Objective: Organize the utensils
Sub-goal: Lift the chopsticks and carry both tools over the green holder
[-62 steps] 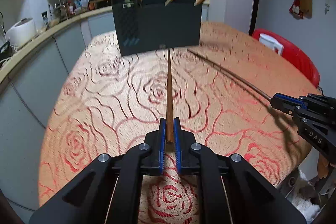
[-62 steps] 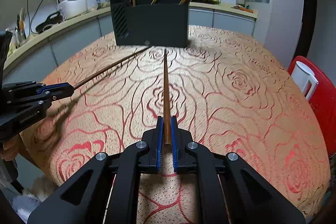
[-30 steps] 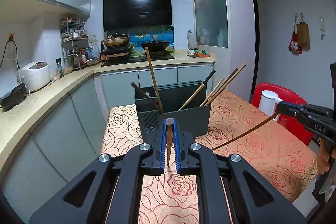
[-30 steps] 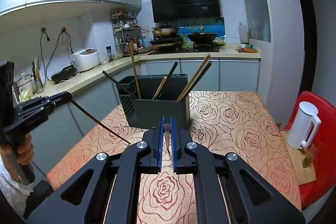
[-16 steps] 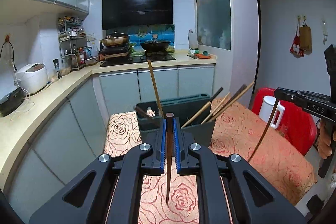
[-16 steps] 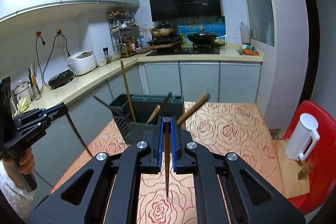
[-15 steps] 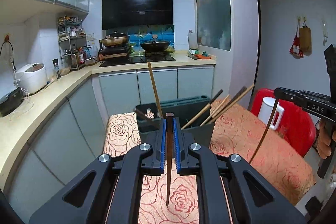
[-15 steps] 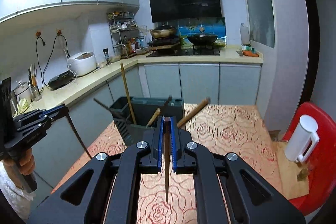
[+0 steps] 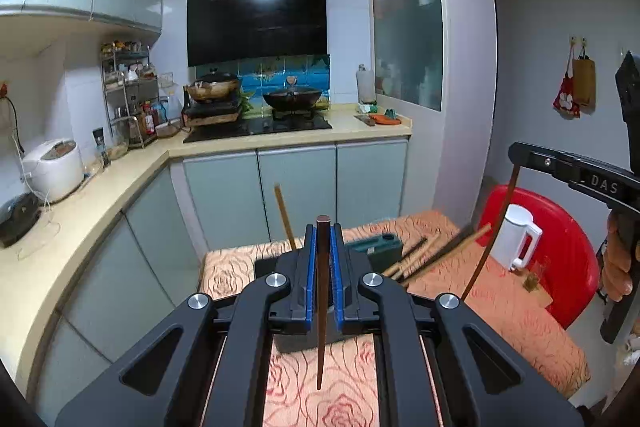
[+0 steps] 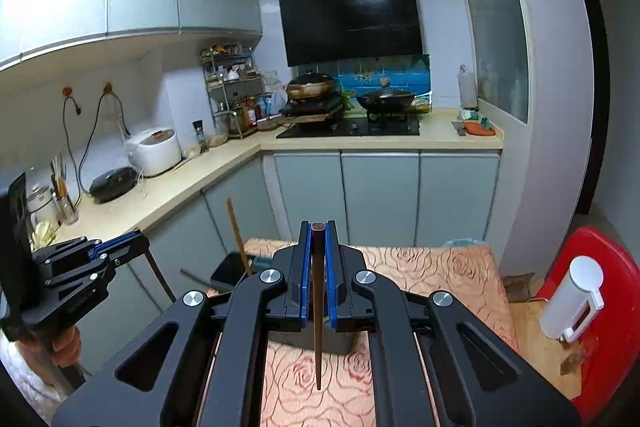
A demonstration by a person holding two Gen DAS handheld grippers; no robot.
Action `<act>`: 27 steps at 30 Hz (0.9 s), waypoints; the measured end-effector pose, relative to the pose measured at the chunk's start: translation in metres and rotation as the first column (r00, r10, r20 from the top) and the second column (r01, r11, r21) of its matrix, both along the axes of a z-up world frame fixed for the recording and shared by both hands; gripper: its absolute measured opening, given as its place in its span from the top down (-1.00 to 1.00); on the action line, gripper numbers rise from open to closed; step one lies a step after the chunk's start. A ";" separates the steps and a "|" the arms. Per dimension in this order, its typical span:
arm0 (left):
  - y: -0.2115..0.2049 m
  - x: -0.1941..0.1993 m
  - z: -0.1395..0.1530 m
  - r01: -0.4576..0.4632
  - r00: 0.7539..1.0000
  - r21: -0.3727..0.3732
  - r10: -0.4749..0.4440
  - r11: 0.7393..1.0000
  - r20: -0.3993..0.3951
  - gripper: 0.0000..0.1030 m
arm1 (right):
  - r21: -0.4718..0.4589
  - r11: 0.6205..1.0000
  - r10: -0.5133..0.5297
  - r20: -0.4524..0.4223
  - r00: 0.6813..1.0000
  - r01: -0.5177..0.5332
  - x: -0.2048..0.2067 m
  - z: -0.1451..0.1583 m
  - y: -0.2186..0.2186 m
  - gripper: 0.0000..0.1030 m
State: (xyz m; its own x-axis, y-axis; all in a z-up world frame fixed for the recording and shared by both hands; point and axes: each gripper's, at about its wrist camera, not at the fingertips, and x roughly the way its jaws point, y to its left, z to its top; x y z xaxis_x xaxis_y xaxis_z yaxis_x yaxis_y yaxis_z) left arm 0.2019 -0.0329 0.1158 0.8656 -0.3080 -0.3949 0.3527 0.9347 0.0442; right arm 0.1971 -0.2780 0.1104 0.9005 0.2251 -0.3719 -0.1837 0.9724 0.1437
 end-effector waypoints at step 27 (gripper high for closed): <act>-0.044 0.103 0.018 -0.081 0.996 -0.017 0.081 0.997 0.026 0.87 | 0.055 0.993 -0.106 0.059 0.993 0.103 0.094 0.016 -0.006 0.86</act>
State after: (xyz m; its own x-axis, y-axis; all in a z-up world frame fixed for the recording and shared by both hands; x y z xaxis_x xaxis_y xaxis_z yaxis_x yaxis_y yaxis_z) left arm 0.3052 -0.0772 0.1336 0.8980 -0.2426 -0.3671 0.2749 0.9607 0.0376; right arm 0.2913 -0.2841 0.1268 0.9409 0.1459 -0.3056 -0.0912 0.9783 0.1862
